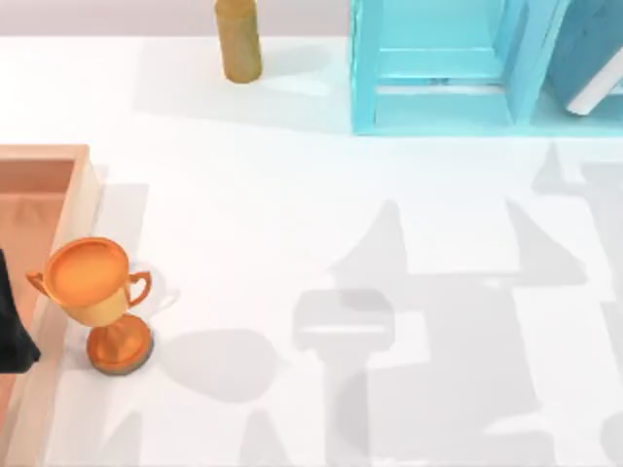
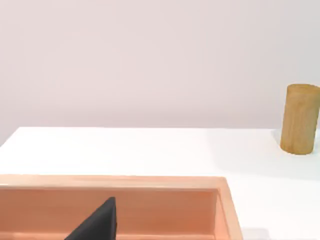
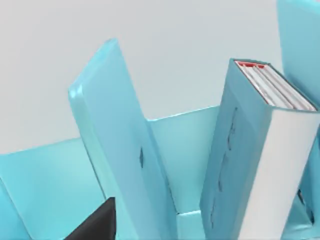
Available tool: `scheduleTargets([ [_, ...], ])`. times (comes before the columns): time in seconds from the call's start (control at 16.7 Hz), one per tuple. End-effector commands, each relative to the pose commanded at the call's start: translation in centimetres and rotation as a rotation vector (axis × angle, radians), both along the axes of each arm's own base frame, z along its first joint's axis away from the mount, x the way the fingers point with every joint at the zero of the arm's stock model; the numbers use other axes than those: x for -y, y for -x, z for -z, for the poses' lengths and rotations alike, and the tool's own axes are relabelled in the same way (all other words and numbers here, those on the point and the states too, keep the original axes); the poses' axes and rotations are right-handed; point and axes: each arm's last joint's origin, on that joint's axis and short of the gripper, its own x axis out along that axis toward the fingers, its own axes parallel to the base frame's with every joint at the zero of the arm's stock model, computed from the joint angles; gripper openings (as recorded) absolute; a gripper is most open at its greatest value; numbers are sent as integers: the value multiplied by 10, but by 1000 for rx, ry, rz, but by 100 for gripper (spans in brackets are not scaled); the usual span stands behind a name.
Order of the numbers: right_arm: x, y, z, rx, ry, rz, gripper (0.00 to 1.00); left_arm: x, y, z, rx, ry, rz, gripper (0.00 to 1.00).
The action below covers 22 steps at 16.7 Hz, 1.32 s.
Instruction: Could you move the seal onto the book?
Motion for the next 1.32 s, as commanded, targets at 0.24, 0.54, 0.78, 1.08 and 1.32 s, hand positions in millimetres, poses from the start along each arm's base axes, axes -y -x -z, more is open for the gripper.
scheduleTargets([
  [0.24, 5, -42, 50, -7, -65, 5, 100, 0, 0, 0, 0, 0, 0, 100],
  [0.54, 10, -63, 101, -13, -124, 14, 100, 0, 0, 0, 0, 0, 0, 100],
  [0.78, 11, -65, 108, -10, -134, 15, 100, 0, 0, 0, 0, 0, 0, 100],
  [1.08, 9, -68, 108, -13, -134, 12, 100, 0, 0, 0, 0, 0, 0, 100],
  [1.32, 10, -100, 111, -11, -135, 15, 100, 0, 0, 0, 0, 0, 0, 100],
])
